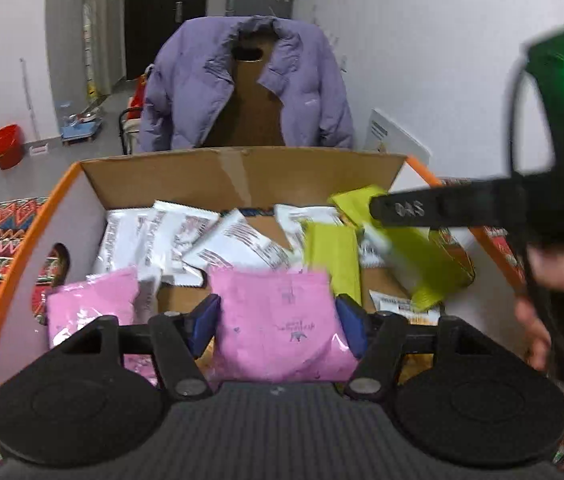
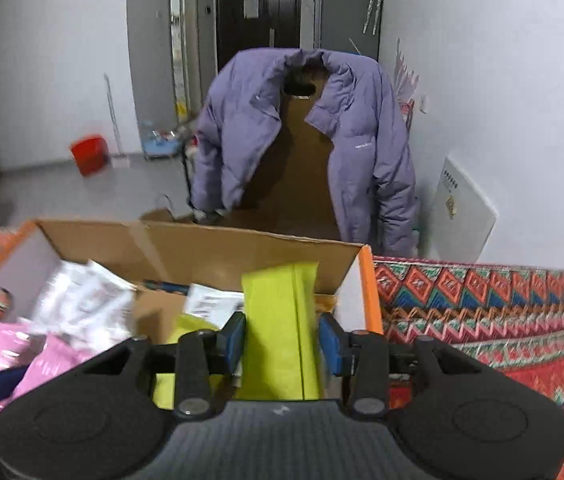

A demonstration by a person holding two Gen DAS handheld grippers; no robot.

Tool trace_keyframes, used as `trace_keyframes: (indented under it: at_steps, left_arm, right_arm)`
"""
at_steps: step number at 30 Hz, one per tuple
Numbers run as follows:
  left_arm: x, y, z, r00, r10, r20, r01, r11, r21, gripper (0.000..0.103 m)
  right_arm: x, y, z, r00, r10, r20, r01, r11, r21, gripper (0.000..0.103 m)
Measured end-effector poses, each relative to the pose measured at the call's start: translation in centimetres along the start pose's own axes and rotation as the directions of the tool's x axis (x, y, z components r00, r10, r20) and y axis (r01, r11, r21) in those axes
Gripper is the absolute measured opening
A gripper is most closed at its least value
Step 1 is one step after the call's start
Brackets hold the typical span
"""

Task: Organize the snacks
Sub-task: 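Carry the pink packet and yellow-green bar into the box and open both tools, then move both tools back from the box toward the snack pile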

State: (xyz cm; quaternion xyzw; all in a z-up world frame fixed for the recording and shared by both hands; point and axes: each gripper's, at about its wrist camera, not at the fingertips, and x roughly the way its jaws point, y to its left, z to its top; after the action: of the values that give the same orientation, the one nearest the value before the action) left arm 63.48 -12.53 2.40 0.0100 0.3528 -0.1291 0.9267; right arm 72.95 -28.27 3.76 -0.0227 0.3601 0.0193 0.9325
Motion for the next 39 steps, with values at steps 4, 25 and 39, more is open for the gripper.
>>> trace_keyframes:
  at_steps: [4,25,39]
  left_arm:
    - [-0.6,0.2,0.0,0.999,-0.010,0.038,0.009,1.000,0.028,0.078]
    - [-17.0,7.2,-0.8,0.969,0.227,0.095,-0.223,0.973,-0.056,0.098]
    - [-30.1,4.2,-11.7,0.965,0.174,0.197,-0.163,0.984,-0.068,0.103]
  right_arm:
    - [-0.6,-0.1,-0.1,0.999,0.021,0.024,-0.021,1.000,0.006,0.071]
    - [-19.9,-2.0,-4.3,0.976,0.220,-0.008,-0.220,0.975,-0.039,0.092]
    - [-31.1,-0.8,-14.3,0.959,0.237,0.157,-0.224,0.970,-0.093,0.100]
